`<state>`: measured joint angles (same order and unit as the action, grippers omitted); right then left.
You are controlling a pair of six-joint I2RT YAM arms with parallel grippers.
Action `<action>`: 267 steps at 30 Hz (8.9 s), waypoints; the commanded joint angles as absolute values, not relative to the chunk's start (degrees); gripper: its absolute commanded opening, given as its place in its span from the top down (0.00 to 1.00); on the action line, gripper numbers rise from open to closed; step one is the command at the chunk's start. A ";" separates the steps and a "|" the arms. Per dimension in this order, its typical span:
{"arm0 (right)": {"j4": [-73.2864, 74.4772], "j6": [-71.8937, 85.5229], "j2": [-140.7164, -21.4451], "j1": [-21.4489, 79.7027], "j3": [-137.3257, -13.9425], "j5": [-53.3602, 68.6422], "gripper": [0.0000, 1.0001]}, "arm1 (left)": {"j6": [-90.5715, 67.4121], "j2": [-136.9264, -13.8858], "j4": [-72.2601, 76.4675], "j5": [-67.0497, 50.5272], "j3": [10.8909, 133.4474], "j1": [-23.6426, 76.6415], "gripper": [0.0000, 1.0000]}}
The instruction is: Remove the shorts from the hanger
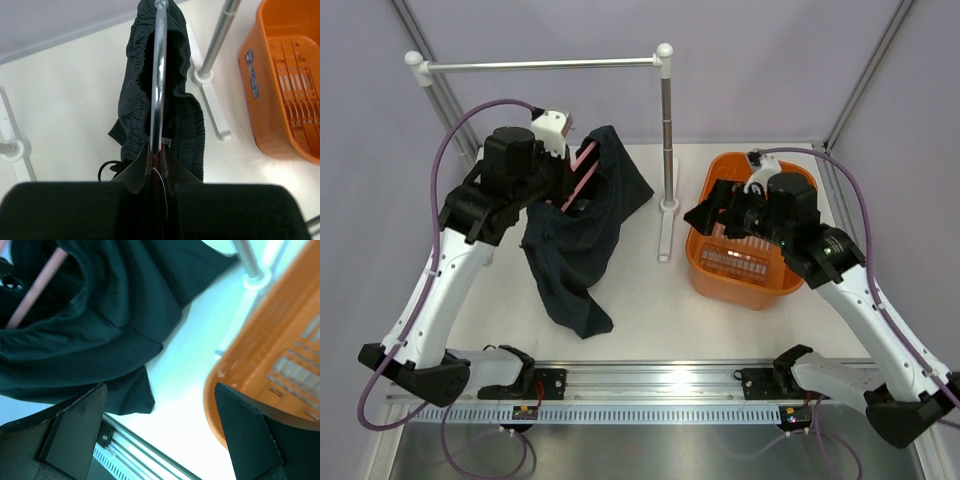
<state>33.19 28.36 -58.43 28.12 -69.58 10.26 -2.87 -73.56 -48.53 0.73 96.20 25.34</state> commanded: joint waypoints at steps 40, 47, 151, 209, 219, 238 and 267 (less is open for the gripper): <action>37.88 26.28 -95.89 58.54 -102.83 -38.75 0.56 | -5.63 -55.72 -48.16 -4.04 79.10 40.25 1.00; 38.93 24.44 -95.80 58.54 -105.20 -43.68 0.98 | -5.45 -54.67 -49.04 -3.87 78.93 40.25 1.00; 76.19 39.54 -85.78 97.30 -119.37 -58.27 1.00 | -18.54 -58.54 -5.10 10.22 85.34 23.99 1.00; 61.41 22.84 -91.05 97.20 -122.42 -39.54 1.00 | -17.76 -53.17 3.34 14.74 75.67 23.91 1.00; 69.78 21.27 -89.12 99.58 -131.31 -46.66 1.00 | -21.76 -55.03 17.54 25.95 73.31 18.03 1.00; 26.21 -24.23 -86.30 67.88 -141.21 -64.16 1.00 | -21.80 -52.74 -10.89 0.62 78.49 16.52 1.00; 36.21 2.98 -88.24 35.42 -127.55 -42.18 1.00 | -19.60 -44.65 -17.05 -5.36 65.57 16.52 1.00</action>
